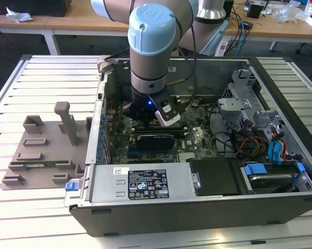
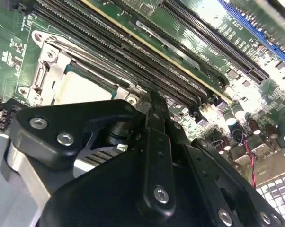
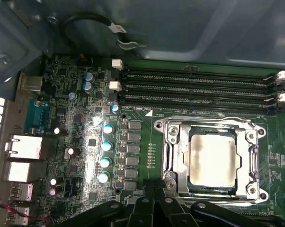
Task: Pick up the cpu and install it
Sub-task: 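Install the second cpu locking lever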
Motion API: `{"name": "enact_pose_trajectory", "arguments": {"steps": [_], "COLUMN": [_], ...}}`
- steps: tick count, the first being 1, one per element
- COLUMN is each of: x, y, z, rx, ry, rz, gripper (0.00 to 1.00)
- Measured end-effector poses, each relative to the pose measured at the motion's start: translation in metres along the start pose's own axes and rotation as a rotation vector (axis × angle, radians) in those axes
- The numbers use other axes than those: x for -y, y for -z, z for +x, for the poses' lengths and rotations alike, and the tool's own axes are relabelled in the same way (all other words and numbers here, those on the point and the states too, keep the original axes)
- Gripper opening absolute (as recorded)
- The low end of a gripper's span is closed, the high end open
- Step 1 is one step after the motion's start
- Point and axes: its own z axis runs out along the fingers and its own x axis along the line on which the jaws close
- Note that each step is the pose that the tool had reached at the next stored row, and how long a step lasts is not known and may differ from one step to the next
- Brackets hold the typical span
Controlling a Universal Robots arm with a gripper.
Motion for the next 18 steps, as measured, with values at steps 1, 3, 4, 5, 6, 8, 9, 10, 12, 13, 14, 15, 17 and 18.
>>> {"name": "enact_pose_trajectory", "arguments": {"steps": [1,3,4,5,6,8,9,10,12,13,14,15,17,18], "x": [-0.0001,-0.0013,-0.0019,-0.0025,-0.0039,-0.0066,-0.0082,-0.0095,-0.0123,-0.0133,-0.0138,-0.0140,-0.0151,-0.0161], "y": [0.0009,0.0070,0.0086,0.0092,0.0099,0.0113,0.0127,0.0139,0.0171,0.0187,0.0201,0.0209,0.0225,0.0232], "z": [0.0000,-0.0001,-0.0002,-0.0003,-0.0012,-0.0039,-0.0062,-0.0082,-0.0124,-0.0135,-0.0140,-0.0141,-0.0141,-0.0142], "rx": [0.0004,0.0005,0.0006,0.0006,0.0002,-0.0001,-0.0004,-0.0007,-0.0016,-0.0022,-0.0027,-0.0030,-0.0052,-0.0068], "ry": [0.000,0.000,0.000,0.000,0.000,0.000,0.000,0.000,0.000,0.000,0.000,0.000,0.000,0.000], "rz": [0.0014,0.0042,0.0047,0.0057,0.0088,0.0134,0.0175,0.0217,0.0382,0.0473,0.0542,0.0614,0.0948,0.1235], "gripper": [0.11,0.11,0.11,0.11,0.11,0.11,0.11,0.11,0.11,0.11,0.11,0.11,0.11,0.11]}}
